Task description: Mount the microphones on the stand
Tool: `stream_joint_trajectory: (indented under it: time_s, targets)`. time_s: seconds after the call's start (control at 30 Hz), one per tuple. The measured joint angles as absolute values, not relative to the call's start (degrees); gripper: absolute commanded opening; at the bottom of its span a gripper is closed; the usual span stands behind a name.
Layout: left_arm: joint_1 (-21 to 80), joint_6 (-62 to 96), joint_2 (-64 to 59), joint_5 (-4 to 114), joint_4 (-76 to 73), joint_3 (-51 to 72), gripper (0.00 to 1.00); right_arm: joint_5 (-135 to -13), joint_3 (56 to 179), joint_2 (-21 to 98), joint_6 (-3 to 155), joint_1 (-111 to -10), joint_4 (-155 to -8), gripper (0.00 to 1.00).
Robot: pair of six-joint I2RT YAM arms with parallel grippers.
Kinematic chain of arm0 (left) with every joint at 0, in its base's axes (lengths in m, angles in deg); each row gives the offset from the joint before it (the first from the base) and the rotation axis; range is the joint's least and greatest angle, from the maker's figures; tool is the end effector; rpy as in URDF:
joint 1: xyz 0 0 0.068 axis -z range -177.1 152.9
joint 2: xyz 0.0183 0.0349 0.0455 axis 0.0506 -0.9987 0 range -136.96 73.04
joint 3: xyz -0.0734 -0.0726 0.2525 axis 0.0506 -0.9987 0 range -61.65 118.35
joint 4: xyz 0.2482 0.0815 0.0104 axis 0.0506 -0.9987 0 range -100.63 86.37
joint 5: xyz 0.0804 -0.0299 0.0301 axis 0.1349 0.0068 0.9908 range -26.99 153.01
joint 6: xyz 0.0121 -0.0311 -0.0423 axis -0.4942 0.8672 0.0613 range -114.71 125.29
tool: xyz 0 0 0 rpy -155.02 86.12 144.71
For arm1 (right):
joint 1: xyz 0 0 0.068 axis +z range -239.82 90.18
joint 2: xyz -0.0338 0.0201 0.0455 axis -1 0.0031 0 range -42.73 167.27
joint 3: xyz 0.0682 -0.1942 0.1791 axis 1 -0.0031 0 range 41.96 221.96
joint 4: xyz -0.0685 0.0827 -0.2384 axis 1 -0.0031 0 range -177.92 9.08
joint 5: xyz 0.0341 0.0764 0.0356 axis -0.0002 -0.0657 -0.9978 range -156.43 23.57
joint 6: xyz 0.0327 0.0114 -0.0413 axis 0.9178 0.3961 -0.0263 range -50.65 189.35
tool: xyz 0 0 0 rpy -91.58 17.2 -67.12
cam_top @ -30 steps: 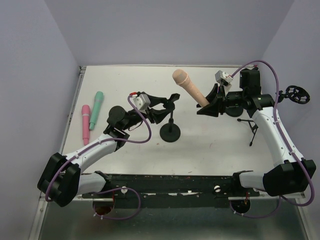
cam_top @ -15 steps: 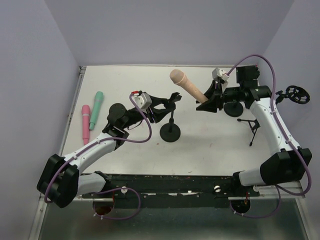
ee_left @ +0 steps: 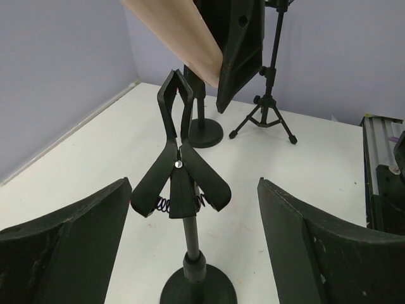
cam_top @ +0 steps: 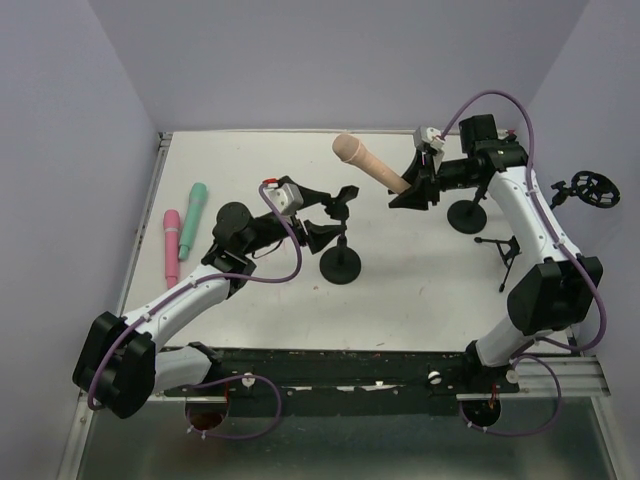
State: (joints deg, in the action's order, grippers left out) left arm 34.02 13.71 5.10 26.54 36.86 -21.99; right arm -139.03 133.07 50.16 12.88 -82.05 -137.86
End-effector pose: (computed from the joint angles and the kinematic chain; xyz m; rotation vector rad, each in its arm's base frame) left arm 0.2163 -0.1552 0.3166 0.8158 1.2298 -0.9964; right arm 0.3165 0.0774 0.3573 -1.3650 1.4264 1.0710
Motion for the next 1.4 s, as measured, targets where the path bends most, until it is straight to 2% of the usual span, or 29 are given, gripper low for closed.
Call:
stream_joint_trajectory:
  time_s: [0.13,0.27,0.3,0.43,0.67,1.0,1.13,1.23,1.37,1.4]
  targets:
    - [34.02,13.76,5.12,26.57,36.89,-21.99,0.73,-139.03,133.11,50.26,12.22,-81.66,-138.37,0.15]
    - [34.02,14.28,5.06,26.57,36.89,-21.99,0.33,-138.92,133.31,50.29,10.95,-81.15,-139.44,0.16]
    - [33.99,14.52,5.01,26.57,36.67,-21.95,0.26,-138.90,133.44,50.31,10.28,-80.98,-139.88,0.16]
    - [33.97,14.30,4.82,26.57,35.79,-21.91,0.15,-138.83,134.16,50.94,6.08,-80.30,-142.85,0.16]
    - [33.97,13.56,4.86,26.46,35.20,-21.73,0.07,-138.53,137.22,54.77,-5.24,-78.84,-150.96,0.17]
    - [33.80,13.43,4.80,24.82,33.59,-20.81,0.08,-134.48,140.19,60.06,-11.34,-74.05,-152.62,0.18]
    - [33.78,13.43,4.80,24.14,33.56,-20.79,0.12,-134.37,139.91,60.14,-12.00,-73.53,-152.57,0.18]
    - [33.75,13.43,4.80,23.92,33.56,-20.79,0.29,-134.44,139.45,60.12,-11.97,-73.37,-152.57,0.18]
    - [33.78,13.56,4.95,23.99,33.46,-20.79,0.71,-134.70,138.58,60.12,-11.71,-73.26,-152.36,0.22]
    - [33.78,14.17,5.01,24.01,33.37,-20.79,0.77,-134.99,138.36,60.12,-11.71,-73.24,-152.12,0.24]
